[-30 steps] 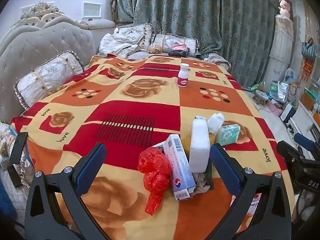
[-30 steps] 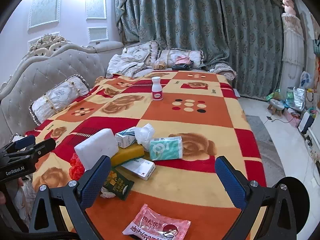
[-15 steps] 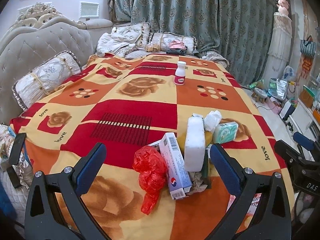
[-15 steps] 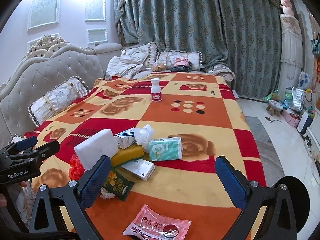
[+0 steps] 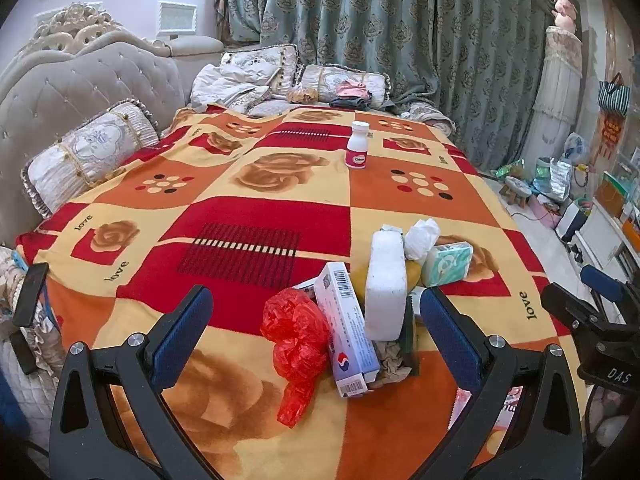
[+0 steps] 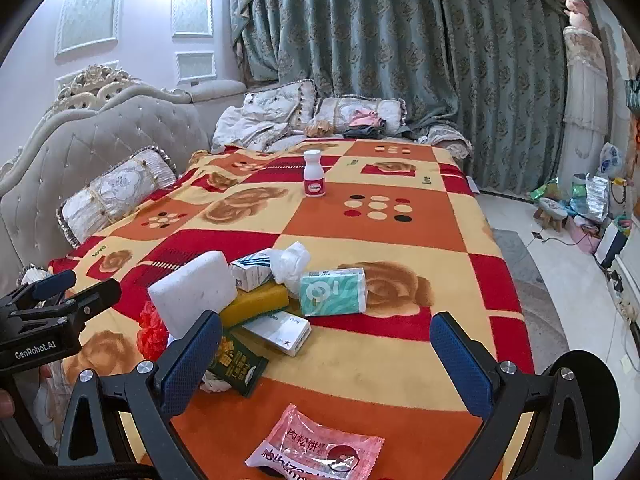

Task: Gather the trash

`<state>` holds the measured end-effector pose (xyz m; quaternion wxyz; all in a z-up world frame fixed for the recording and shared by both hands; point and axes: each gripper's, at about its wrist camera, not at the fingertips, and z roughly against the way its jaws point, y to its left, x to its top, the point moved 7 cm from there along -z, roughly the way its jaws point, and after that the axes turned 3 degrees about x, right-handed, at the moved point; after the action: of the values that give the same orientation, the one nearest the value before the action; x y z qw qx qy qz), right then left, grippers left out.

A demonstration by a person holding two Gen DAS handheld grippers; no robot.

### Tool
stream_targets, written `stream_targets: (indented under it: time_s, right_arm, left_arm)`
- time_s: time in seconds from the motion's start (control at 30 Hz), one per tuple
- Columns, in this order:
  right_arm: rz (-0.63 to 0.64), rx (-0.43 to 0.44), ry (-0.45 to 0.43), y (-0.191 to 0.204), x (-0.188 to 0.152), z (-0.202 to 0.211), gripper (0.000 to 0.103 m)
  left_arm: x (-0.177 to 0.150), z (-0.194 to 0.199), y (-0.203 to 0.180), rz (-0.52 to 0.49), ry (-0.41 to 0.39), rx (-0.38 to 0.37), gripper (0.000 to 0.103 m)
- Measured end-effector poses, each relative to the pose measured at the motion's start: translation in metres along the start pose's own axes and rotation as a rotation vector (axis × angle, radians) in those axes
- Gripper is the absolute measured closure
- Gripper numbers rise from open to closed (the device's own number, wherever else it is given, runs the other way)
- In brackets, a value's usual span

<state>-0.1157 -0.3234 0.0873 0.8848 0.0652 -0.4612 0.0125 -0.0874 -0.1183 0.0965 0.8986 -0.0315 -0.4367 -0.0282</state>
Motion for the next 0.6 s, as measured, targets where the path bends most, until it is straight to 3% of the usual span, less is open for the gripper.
stream_targets:
  time_s: [0.6]
  right_arm:
    - [0.007,0.0,0.016,0.0011,-0.0032,-0.0026,0.0]
  left_arm:
    - [-0.0026,-0.0003,-0.0031,-0.006,0.0,0.0,0.0]
